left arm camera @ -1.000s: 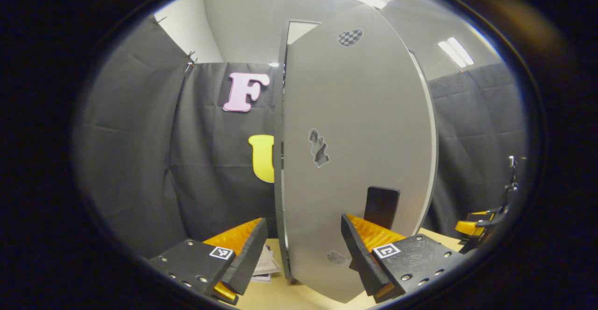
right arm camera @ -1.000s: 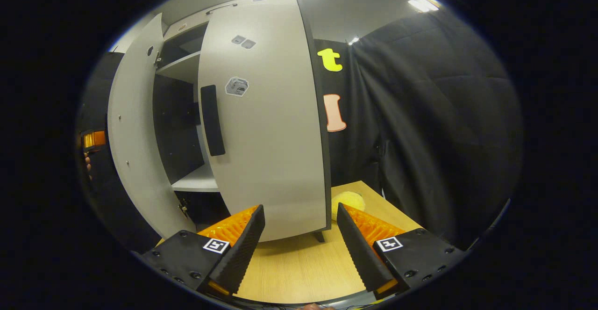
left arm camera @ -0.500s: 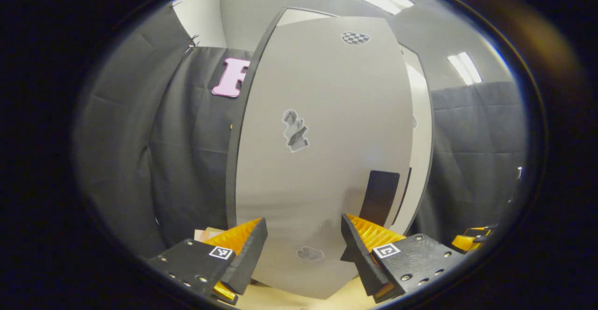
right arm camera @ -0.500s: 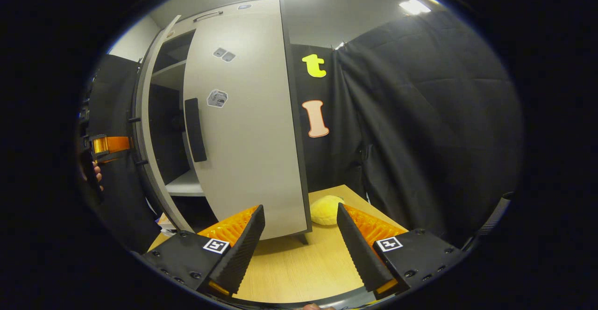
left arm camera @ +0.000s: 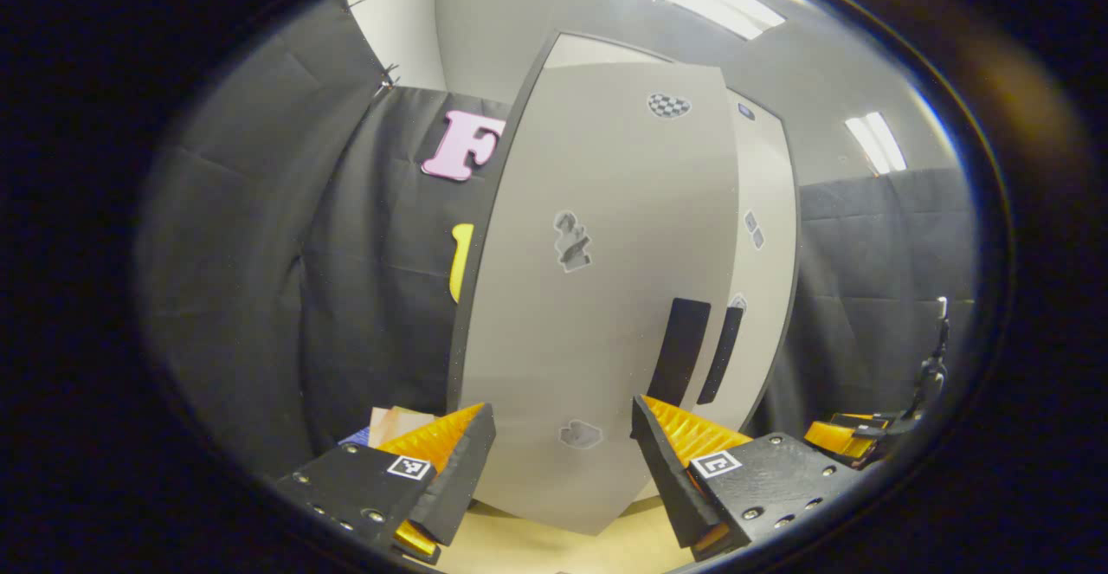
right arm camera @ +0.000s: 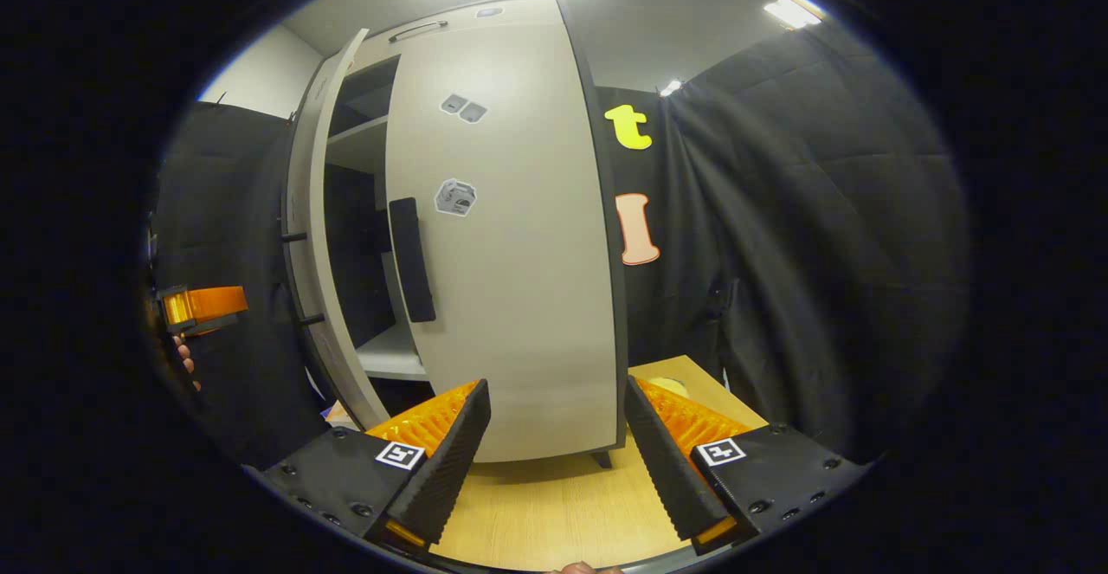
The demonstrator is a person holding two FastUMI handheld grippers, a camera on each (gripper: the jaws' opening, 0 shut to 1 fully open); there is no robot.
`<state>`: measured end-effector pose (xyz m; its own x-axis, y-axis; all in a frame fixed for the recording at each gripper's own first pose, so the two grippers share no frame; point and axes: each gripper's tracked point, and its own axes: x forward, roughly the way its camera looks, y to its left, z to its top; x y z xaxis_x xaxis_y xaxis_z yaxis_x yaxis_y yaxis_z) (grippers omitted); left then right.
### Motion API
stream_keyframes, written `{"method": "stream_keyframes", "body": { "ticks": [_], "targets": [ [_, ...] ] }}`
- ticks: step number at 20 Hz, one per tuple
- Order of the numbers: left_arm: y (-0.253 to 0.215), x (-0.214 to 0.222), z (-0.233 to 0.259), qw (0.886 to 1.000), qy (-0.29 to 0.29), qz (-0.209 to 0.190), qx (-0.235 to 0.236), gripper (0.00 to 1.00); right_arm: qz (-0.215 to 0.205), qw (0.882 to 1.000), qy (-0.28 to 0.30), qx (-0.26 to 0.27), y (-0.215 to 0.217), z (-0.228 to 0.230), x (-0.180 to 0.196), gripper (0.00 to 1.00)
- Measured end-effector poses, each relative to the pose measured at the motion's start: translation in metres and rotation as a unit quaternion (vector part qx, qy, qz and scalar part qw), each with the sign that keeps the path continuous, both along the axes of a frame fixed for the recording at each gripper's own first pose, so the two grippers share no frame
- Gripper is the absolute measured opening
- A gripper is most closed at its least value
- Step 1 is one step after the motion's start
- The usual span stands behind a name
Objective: Grab one shoe with the right hand and put it into the shoe cabinet, grab the other shoe with the left hand and put it into the shoe cabinet; then close the right door with the right hand and the left door with the left hand.
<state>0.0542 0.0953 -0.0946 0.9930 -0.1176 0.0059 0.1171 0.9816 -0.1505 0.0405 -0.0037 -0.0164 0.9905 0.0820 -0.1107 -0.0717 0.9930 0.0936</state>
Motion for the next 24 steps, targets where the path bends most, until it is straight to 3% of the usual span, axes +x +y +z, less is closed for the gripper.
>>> {"method": "stream_keyframes", "body": {
  "ticks": [3, 4, 9, 11, 12, 24],
  "targets": [
    [0.019, -0.032, 0.010, 0.999, -0.026, 0.034, 0.012, 0.85, 0.018, 1.000, -0.008, 0.007, 0.010, 0.017, 0.011, 0.98],
    [0.021, -0.042, 0.013, 0.999, -0.033, 0.042, 0.013, 0.99, 0.020, 1.000, -0.009, 0.009, 0.010, 0.021, 0.014, 0.98],
    [0.042, -0.078, 0.008, 0.994, -0.031, 0.097, 0.044, 0.99, 0.009, 1.000, -0.009, 0.009, -0.001, 0.026, 0.020, 0.98],
    [0.040, -0.088, 0.004, 0.994, -0.027, 0.104, 0.034, 0.99, 0.001, 1.000, -0.007, 0.002, -0.006, 0.024, 0.022, 0.98],
    [0.040, -0.092, 0.004, 0.994, -0.027, 0.105, 0.027, 0.92, 0.000, 1.000, -0.006, -0.003, -0.009, 0.024, 0.023, 0.98],
    [0.031, -0.098, -0.015, 0.993, -0.004, 0.109, 0.043, 0.92, 0.006, 1.000, 0.004, -0.003, -0.011, 0.018, 0.020, 0.98]
  ]
}}
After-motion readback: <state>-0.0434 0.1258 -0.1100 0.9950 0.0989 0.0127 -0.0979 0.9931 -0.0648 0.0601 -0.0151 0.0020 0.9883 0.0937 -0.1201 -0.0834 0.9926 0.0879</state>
